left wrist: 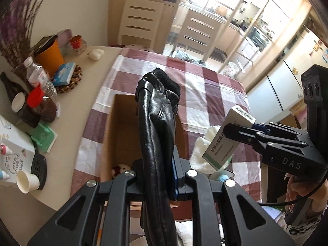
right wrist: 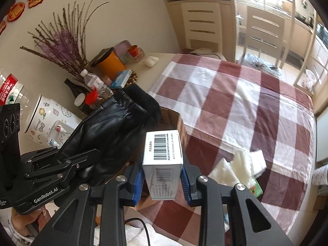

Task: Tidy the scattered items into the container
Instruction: 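Carry the glove with the left tool and the medicine box with the right tool to the box, then release the glove from the left tool while the right tool drops the medicine box into the box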

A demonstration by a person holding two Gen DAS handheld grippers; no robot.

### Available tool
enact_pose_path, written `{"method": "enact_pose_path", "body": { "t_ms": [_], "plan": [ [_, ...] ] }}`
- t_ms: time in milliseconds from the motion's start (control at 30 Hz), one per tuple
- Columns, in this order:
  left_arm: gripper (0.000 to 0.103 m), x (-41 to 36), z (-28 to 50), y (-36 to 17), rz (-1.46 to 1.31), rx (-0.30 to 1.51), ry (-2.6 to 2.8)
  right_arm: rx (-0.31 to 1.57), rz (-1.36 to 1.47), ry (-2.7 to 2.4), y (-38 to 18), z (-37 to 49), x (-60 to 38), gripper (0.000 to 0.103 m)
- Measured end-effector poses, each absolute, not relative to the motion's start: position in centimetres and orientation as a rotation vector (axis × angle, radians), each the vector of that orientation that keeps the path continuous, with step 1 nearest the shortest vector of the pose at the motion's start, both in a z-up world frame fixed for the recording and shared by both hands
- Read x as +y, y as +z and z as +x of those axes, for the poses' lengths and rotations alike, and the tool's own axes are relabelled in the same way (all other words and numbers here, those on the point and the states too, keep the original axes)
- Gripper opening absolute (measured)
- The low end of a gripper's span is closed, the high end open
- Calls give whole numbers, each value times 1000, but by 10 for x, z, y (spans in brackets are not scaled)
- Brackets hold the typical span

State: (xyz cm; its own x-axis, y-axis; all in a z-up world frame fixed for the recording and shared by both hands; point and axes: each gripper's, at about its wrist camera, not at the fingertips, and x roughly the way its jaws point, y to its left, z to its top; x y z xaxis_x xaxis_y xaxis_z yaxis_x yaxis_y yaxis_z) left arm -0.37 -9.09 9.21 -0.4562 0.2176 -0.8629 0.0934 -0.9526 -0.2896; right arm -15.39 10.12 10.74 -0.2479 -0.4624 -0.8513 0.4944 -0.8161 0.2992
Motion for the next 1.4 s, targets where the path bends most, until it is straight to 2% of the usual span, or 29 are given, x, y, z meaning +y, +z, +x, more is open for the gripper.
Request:
{"method": "enact_pose_path", "body": {
  "t_ms": [500, 1400],
  "plan": [
    [17, -130, -1, 66, -1685, -561, 2583, 114, 1420, -1963, 95, -157, 36, 31],
    [17, -122, -14, 31, -1788, -564, 2481, 155, 1514, -1875, 64, -166, 20, 32]
  ]
}}
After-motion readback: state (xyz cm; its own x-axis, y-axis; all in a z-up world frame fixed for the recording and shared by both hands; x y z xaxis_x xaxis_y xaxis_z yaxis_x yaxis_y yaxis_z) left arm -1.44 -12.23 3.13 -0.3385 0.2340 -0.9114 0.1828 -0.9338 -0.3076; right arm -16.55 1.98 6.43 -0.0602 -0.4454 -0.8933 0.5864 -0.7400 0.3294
